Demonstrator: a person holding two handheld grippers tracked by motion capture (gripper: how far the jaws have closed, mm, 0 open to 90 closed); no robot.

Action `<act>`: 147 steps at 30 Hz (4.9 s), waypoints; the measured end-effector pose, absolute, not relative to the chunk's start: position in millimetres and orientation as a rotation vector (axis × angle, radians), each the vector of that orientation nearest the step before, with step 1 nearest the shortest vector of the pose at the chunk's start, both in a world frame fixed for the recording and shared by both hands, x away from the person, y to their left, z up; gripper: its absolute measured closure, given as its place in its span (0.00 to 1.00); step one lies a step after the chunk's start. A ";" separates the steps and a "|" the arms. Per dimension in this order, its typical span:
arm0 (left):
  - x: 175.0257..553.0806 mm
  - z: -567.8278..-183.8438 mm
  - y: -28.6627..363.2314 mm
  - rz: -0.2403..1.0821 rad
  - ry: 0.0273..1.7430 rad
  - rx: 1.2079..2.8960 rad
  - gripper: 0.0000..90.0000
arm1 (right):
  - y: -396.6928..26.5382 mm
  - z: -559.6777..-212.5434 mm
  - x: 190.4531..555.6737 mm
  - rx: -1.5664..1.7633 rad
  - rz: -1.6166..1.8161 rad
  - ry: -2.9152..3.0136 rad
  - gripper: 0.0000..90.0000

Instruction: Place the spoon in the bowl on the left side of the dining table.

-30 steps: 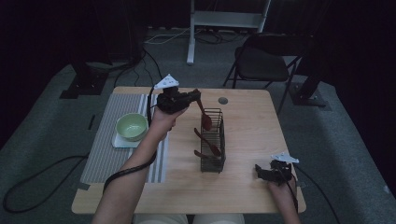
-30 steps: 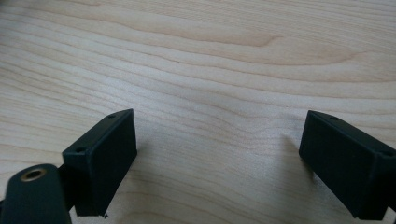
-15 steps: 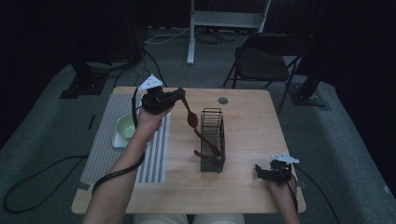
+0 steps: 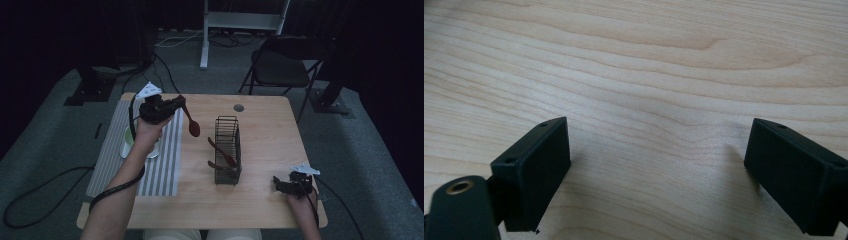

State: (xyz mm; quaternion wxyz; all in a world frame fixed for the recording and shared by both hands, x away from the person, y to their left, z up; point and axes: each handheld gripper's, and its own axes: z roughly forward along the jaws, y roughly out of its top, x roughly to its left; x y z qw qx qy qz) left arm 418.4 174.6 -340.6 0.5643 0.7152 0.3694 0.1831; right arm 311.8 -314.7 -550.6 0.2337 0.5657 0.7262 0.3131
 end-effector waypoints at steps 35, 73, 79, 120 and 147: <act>398.1 -379.1 304.6 0.592 1.164 1.578 0.93 | -314.5 -550.7 311.6 1.556 0.857 1.989 0.12; 367.2 -457.3 354.3 0.494 1.401 1.362 0.93 | -314.1 -550.7 311.5 1.562 0.856 1.985 0.12; 362.5 -467.5 356.2 0.457 1.416 1.345 0.92 | -314.1 -550.7 311.6 1.561 0.856 1.985 0.12; 333.5 -514.9 341.5 0.595 1.495 1.643 0.17 | -313.9 -550.7 311.4 1.564 0.855 1.982 0.12; 264.3 -529.6 337.4 0.662 1.501 1.648 0.00 | -313.8 -550.5 311.4 1.566 0.854 1.982 0.12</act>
